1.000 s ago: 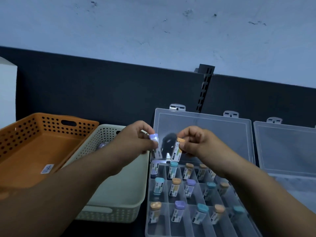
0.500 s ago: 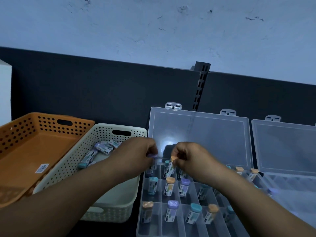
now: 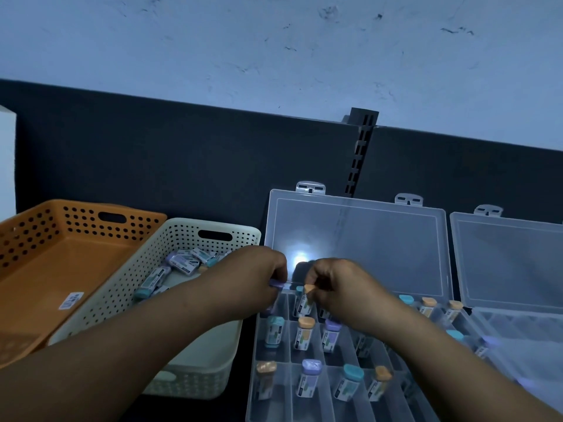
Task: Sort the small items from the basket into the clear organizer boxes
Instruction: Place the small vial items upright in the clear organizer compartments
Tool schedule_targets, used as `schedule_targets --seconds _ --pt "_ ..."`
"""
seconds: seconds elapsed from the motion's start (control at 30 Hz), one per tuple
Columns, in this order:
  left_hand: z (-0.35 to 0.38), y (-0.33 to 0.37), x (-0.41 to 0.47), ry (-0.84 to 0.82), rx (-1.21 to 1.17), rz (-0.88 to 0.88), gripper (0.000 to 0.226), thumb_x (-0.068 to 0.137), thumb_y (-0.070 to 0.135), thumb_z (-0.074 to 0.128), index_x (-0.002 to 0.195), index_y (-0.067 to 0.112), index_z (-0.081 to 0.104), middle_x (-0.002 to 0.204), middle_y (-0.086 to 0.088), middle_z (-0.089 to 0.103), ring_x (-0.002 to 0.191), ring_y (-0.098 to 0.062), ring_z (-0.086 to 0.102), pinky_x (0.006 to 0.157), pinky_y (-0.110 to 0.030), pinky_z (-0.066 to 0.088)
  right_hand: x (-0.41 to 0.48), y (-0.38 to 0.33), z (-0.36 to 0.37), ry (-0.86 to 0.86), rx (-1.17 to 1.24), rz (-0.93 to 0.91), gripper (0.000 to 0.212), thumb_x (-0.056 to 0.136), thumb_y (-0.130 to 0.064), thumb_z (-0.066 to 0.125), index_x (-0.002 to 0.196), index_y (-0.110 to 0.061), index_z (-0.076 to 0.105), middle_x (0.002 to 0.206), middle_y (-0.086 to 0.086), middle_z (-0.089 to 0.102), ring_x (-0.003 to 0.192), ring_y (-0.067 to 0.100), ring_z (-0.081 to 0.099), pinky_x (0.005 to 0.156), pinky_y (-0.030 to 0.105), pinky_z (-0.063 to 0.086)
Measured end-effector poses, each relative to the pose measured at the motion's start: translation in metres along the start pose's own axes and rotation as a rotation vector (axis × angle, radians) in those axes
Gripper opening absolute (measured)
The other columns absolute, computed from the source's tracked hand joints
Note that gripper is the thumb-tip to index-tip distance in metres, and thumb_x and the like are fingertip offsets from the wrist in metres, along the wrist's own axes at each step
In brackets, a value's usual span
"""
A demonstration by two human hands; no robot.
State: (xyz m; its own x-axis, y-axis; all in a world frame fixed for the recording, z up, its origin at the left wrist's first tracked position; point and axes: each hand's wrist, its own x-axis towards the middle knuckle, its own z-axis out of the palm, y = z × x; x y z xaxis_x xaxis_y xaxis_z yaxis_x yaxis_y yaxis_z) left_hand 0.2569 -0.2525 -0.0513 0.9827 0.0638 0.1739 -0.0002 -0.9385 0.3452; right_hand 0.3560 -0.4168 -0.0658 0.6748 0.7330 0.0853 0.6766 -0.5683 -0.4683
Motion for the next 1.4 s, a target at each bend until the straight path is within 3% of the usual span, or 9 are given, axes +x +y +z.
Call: schedule_targets --seconds 0.1,0.33,0.47,0.63,0.9,1.17,1.4 --pt "0.002 0.000 0.002 0.004 0.012 -0.004 0.015 0.083 0.012 0.059 0.093 0.021 0.066 0.093 0.006 0.063 0.087 -0.011 0.057 0.075 -0.025 0.048 0.001 0.000 0.003 -0.001 -0.037 -0.001 0.014 0.088 -0.012 0.060 0.080 -0.022 0.062 0.075 0.000 0.066 0.059 0.015 0.065 0.057 0.023 0.051" --pt "0.011 -0.004 0.003 0.013 0.099 0.055 0.007 0.087 0.020 0.058 0.085 0.026 0.061 0.092 0.008 0.060 0.086 -0.011 0.054 0.071 -0.023 0.041 0.003 0.000 0.008 0.023 -0.129 -0.057 0.010 0.086 -0.014 0.061 0.089 -0.022 0.065 0.089 -0.008 0.055 0.081 0.013 0.056 0.075 0.026 0.048" --pt "0.017 -0.006 0.006 -0.012 0.189 0.082 0.013 0.084 0.018 0.057 0.077 0.027 0.053 0.093 0.006 0.059 0.090 -0.016 0.054 0.078 -0.028 0.047 0.004 0.001 0.013 0.038 -0.158 -0.078 0.008 0.086 -0.016 0.061 0.087 -0.023 0.063 0.079 -0.014 0.045 0.080 0.013 0.051 0.070 0.022 0.040" --pt "0.019 -0.007 0.007 -0.005 0.258 0.081 0.006 0.084 0.018 0.059 0.081 0.022 0.060 0.095 0.002 0.060 0.092 -0.018 0.056 0.077 -0.031 0.049 0.006 0.001 0.015 0.026 -0.195 -0.078 0.015 0.086 -0.017 0.062 0.081 -0.027 0.052 0.077 -0.014 0.041 0.078 0.013 0.047 0.064 0.022 0.032" --pt "0.020 -0.008 0.007 -0.024 0.239 0.074 0.015 0.084 0.013 0.058 0.076 0.024 0.052 0.096 0.001 0.058 0.092 -0.018 0.055 0.078 -0.032 0.048 0.006 -0.001 0.013 0.018 -0.204 -0.062 0.016 0.085 -0.021 0.065 0.084 -0.028 0.052 0.079 -0.014 0.041 0.080 0.013 0.048 0.067 0.023 0.035" --pt "-0.007 -0.027 -0.007 0.161 0.097 0.030 0.020 0.086 0.028 0.064 0.106 0.028 0.062 0.100 0.013 0.056 0.094 -0.008 0.051 0.081 -0.026 0.042 0.015 -0.033 -0.005 0.088 -0.191 -0.138 0.012 0.084 -0.020 0.066 0.094 -0.021 0.059 0.094 -0.005 0.050 0.088 0.017 0.052 0.078 0.027 0.044" --pt "-0.052 -0.093 -0.051 0.220 0.158 -0.241 0.033 0.085 0.030 0.067 0.117 0.026 0.060 0.112 0.010 0.058 0.095 -0.005 0.049 0.082 -0.023 0.041 0.050 -0.096 0.025 0.039 -0.162 -0.340 0.034 0.086 -0.027 0.067 0.119 -0.023 0.062 0.113 -0.003 0.057 0.102 0.017 0.056 0.089 0.032 0.047"
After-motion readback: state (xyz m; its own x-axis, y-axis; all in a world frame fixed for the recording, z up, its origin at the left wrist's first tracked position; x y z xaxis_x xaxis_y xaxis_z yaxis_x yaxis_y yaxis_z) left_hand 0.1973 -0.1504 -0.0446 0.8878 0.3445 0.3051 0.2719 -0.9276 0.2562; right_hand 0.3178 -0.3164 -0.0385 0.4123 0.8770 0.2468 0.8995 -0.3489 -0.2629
